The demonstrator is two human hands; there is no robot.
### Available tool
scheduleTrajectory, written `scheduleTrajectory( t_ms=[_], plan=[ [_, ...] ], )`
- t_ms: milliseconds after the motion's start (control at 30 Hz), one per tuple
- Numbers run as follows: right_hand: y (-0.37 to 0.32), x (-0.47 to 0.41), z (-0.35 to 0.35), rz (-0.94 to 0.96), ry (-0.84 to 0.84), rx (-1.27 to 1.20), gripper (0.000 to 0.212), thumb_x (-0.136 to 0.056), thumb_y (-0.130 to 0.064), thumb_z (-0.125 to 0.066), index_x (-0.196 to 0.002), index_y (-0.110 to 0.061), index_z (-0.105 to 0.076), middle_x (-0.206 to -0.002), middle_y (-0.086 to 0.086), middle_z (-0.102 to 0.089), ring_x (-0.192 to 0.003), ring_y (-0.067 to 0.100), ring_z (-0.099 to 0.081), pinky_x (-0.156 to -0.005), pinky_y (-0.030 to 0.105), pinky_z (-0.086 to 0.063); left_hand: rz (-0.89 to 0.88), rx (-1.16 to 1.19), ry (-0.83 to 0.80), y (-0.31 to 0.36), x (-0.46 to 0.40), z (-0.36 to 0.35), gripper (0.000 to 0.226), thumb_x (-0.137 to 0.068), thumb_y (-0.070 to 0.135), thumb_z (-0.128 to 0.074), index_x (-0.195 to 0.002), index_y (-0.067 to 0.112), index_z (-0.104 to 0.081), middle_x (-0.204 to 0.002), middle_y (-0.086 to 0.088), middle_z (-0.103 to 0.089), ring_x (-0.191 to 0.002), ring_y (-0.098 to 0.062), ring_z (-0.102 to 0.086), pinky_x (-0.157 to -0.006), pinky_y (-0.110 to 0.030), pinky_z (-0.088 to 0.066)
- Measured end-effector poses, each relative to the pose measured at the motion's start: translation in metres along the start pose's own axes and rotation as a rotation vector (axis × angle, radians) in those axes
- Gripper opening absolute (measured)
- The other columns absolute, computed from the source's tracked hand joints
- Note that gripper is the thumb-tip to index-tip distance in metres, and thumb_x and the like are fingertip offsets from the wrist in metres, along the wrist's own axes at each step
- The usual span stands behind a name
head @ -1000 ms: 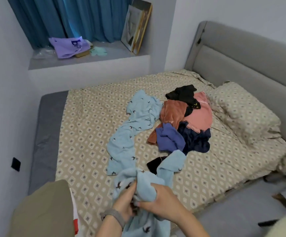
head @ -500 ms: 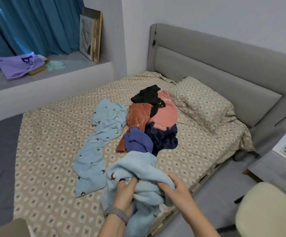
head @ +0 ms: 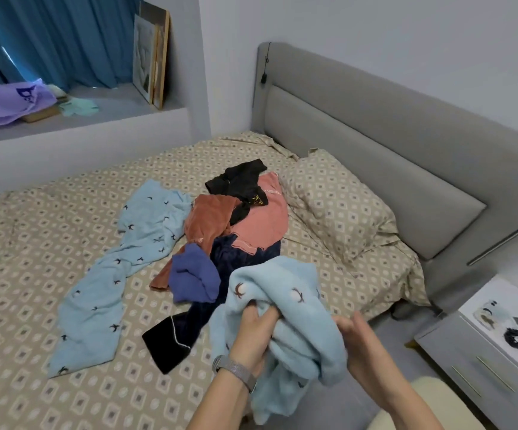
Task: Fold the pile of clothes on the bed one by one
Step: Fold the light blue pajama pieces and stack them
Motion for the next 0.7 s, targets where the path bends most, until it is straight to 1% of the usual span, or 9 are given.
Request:
scheduleTrajectory(
  t_ms=[33, 133, 200, 267, 367, 433, 500, 600, 700],
  plan=[
    [-0.015, -0.005, 0.011, 0.017, 0.008, 0.073, 0.082, -0.054, -0.084, -0.064, -0.094, -0.012, -0.069, -0.104, 0.008, -0.07, -0.094, 0.018, -0.064, -0.085, 0.039, -0.042, 0.031, -0.244, 0.074, -0.008, -0.008, 0.005, 0.014, -0.093, 0.027, -0.051, -0.102, 0.023, -0.062, -0.084, 0.003, -0.066, -0.062, 0.007, -0.059, -0.056, -0.009, -0.04],
    [-0.039, -0.028, 0.056, 0.018, 0.2, 0.271, 0.064, -0.052, -0.075, -0.062, -0.093, -0.027, -0.065, -0.111, -0.002, -0.065, -0.099, 0.01, -0.062, -0.084, 0.033, -0.041, 0.095, 0.013, 0.298, -0.019, -0.035, 0.026, 0.021, -0.091, 0.028, -0.064, -0.109, 0.019, -0.059, -0.097, -0.003, -0.073, -0.084, -0.009, -0.071, -0.07, -0.026, -0.055],
    [-0.055, -0.041, 0.051, 0.055, 0.135, 0.331, 0.075, -0.05, -0.077, -0.066, -0.113, -0.037, -0.059, -0.124, -0.011, -0.058, -0.114, 0.004, -0.054, -0.088, 0.03, -0.045, 0.079, -0.016, 0.245, -0.013, -0.057, 0.023, 0.035, -0.081, 0.035, -0.069, -0.111, 0.019, -0.061, -0.097, 0.0, -0.075, -0.091, -0.013, -0.071, -0.076, -0.032, -0.056],
    [-0.069, -0.05, 0.035, 0.081, 0.008, 0.331, 0.088, -0.049, -0.079, -0.071, -0.126, -0.042, -0.051, -0.13, -0.017, -0.054, -0.121, 0.001, -0.051, -0.092, 0.025, -0.048, 0.046, -0.092, 0.221, 0.0, -0.082, 0.015, 0.021, -0.086, 0.026, -0.07, -0.106, 0.021, -0.063, -0.097, 0.001, -0.074, -0.093, -0.011, -0.07, -0.08, -0.032, -0.057],
    [-0.083, -0.061, 0.015, 0.166, -0.061, 0.553, 0.075, -0.065, -0.05, -0.082, -0.128, -0.047, -0.042, -0.12, -0.039, -0.051, -0.112, -0.012, -0.052, -0.092, 0.015, -0.045, 0.025, -0.22, 0.154, 0.005, -0.122, -0.011, 0.02, -0.089, 0.011, -0.066, -0.105, 0.021, -0.062, -0.1, 0.002, -0.073, -0.097, -0.011, -0.069, -0.084, -0.03, -0.057],
    [-0.093, -0.079, 0.038, 0.224, 0.129, 0.593, 0.055, -0.079, -0.03, -0.078, -0.121, -0.045, -0.047, -0.115, -0.032, -0.057, -0.107, -0.007, -0.058, -0.094, 0.023, -0.048, 0.016, -0.258, 0.095, 0.005, -0.143, -0.029, 0.023, -0.087, 0.011, -0.068, -0.107, 0.017, -0.061, -0.103, -0.002, -0.072, -0.099, -0.012, -0.068, -0.089, -0.033, -0.055],
    [-0.097, -0.099, 0.066, 0.177, 0.246, 0.439, 0.035, -0.087, -0.02, -0.07, -0.116, -0.034, -0.055, -0.111, -0.015, -0.065, -0.104, 0.005, -0.063, -0.092, 0.032, -0.052, 0.009, -0.262, 0.076, 0.006, -0.159, -0.038, 0.029, -0.085, 0.013, -0.072, -0.111, 0.013, -0.06, -0.106, -0.002, -0.071, -0.101, -0.01, -0.067, -0.089, -0.03, -0.055],
    [-0.12, -0.128, 0.08, 0.169, 0.254, 0.325, 0.018, -0.093, -0.019, -0.062, -0.109, -0.025, -0.06, -0.1, -0.005, -0.07, -0.096, 0.012, -0.067, -0.081, 0.03, -0.054, -0.027, -0.239, 0.087, 0.016, -0.181, -0.033, 0.023, -0.089, 0.019, -0.069, -0.109, 0.011, -0.063, -0.098, 0.008, -0.071, -0.092, -0.002, -0.066, -0.079, -0.019, -0.052],
    [-0.157, -0.171, 0.09, 0.207, 0.254, 0.3, 0.013, -0.095, -0.016, -0.055, -0.107, -0.02, -0.061, -0.099, 0.0, -0.069, -0.092, 0.014, -0.067, -0.076, 0.03, -0.055, -0.05, -0.241, 0.191, 0.026, -0.21, -0.011, 0.017, -0.094, 0.022, -0.062, -0.09, 0.006, -0.06, -0.08, 0.002, -0.059, -0.076, -0.013, -0.053, -0.07, -0.025, -0.047]
  ],
)
Point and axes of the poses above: each hand's wrist, its own x-axis away from the middle knuckle, its own z-axis out of the back of the hand, y = z × x, the point moved 10 cm from there along -x, towards the middle knuckle
